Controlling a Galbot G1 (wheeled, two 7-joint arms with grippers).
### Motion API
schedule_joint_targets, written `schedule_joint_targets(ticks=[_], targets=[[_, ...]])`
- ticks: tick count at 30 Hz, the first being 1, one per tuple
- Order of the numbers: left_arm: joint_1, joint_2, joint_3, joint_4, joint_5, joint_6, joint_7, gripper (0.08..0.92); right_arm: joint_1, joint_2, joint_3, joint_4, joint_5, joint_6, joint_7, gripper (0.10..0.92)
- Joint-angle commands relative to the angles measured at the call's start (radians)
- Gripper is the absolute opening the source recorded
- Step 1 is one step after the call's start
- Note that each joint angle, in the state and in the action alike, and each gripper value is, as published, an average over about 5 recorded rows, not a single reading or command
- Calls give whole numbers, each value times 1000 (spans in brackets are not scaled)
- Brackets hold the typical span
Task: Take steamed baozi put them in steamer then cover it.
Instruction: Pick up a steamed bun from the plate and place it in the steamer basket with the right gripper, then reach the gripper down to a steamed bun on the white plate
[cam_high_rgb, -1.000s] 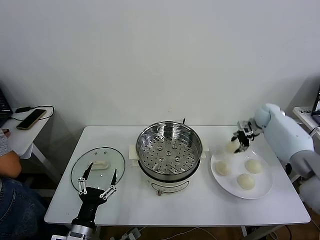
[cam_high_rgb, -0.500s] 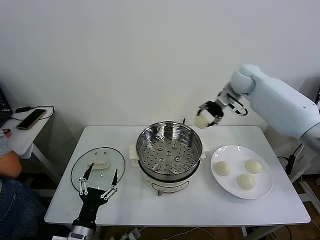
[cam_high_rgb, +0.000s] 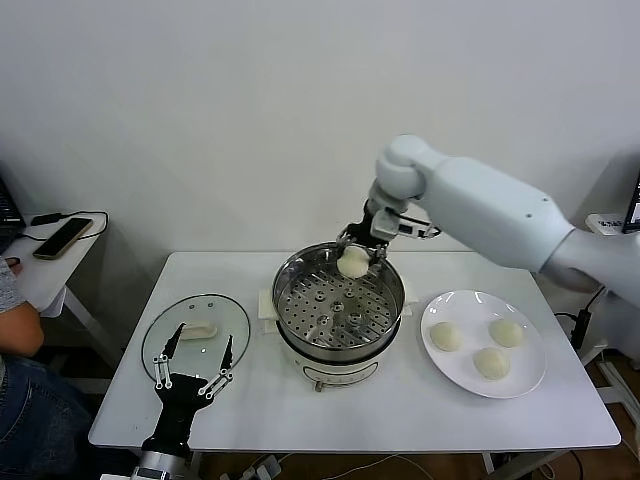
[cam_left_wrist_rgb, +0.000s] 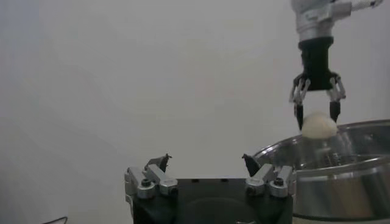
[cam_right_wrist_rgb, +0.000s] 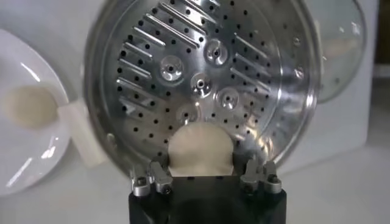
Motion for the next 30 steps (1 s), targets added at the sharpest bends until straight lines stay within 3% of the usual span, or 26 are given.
schedule_joint_targets(ticks=[1,10,19,23,30], targets=[[-1,2,-2,0,-5,-3,-3,823,-54,121,15,-98,-142,58,15,704],[-1,5,-9,-3,-12,-5,-8,823,-102,171,45,-185,-180,69,18,715],[-1,2,-10,-10,-14,-1,-9,823,-85,136,49,-145,-130,53,0,816],[-2,2,-10,-10,-15,0,-10,823,-28,39,41,-46,9,-27,-62,822],[-8,3,-3,-14,-13,5,-10,823,150,-235,-31,94,406,-385,-185,823]])
